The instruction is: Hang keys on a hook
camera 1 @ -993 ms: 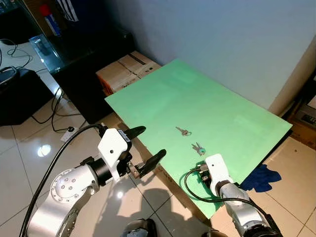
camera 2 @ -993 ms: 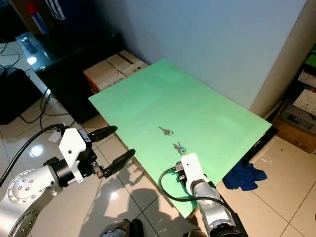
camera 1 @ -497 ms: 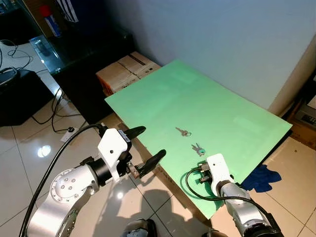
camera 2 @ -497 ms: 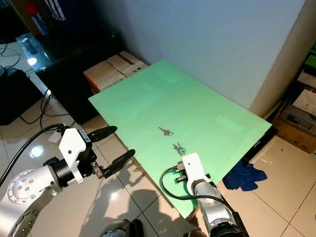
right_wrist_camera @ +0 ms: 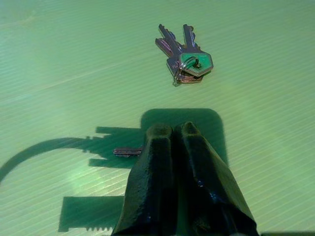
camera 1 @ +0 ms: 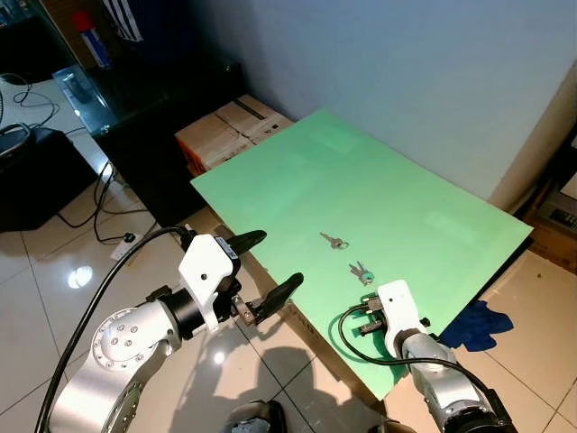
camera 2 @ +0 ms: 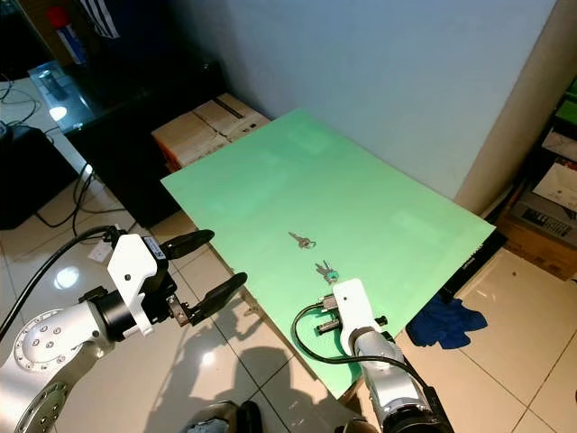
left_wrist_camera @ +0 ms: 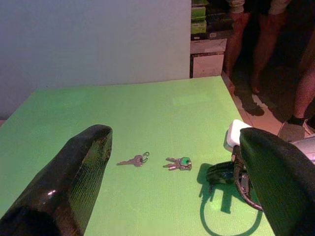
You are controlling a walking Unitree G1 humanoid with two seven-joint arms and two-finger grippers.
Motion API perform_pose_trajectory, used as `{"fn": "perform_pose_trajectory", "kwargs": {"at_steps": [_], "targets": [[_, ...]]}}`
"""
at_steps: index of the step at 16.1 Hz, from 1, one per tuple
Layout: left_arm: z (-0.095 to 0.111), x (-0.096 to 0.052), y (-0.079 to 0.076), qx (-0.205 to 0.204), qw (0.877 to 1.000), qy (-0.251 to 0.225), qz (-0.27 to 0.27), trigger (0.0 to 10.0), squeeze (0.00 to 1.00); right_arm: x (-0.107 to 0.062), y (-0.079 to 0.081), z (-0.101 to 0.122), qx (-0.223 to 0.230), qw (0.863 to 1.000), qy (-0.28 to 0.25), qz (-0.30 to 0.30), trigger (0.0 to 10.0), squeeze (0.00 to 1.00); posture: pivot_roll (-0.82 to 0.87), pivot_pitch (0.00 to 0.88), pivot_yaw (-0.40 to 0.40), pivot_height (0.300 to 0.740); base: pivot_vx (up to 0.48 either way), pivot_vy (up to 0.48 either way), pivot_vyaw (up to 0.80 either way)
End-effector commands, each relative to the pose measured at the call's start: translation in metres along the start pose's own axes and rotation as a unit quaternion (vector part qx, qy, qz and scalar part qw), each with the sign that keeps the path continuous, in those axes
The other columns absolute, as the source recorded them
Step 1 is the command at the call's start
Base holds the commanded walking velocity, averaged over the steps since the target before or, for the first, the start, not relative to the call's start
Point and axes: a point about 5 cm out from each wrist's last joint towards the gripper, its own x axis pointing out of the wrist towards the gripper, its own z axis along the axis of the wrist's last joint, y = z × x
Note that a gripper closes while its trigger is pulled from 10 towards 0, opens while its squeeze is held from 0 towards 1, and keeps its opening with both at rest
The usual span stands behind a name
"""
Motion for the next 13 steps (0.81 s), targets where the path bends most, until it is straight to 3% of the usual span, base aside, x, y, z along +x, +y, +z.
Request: {"fn": "perform_pose_trajectory", "kwargs": {"at_steps": [1, 7, 10, 11, 13], "targets": [[0.003, -0.001, 0.0, 0.008, 1.0, 0.002, -0.002, 10.0, 0.0, -0.003, 0.006, -0.016, 0.008, 0.999, 0.038, 0.007, 0.0, 0.0, 0.13, 0.12, 0.15, 0.74, 0.0, 0.0, 0.0], [0.004, -0.001, 0.001, 0.011, 1.0, 0.0, 0.001, 10.0, 0.0, -0.003, 0.004, -0.007, 0.01, 1.0, 0.003, -0.016, 0.0, 0.0, 0.13, 0.117, 0.15, 0.74, 0.0, 0.0, 0.0], [0.003, -0.001, 0.002, 0.013, 1.0, -0.002, 0.007, 10.0, 0.0, -0.007, -0.004, 0.014, 0.019, 0.996, -0.061, -0.06, 0.0, 0.0, 0.13, 0.098, 0.139, 0.74, 0.0, 0.0, 0.0], [0.003, 0.0, 0.003, 0.014, 1.0, -0.004, 0.01, 10.0, 0.0, -0.013, -0.005, 0.026, 0.008, 0.992, -0.102, -0.078, 0.0, 0.0, 0.12, 0.083, 0.133, 0.74, 0.0, 0.0, 0.0], [0.002, 0.002, 0.003, 0.014, 1.0, -0.007, 0.013, 10.0, 0.0, -0.018, -0.006, 0.034, -0.012, 0.987, -0.13, -0.092, 0.0, 0.0, 0.11, 0.073, 0.127, 0.74, 0.0, 0.0, 0.0]]}}
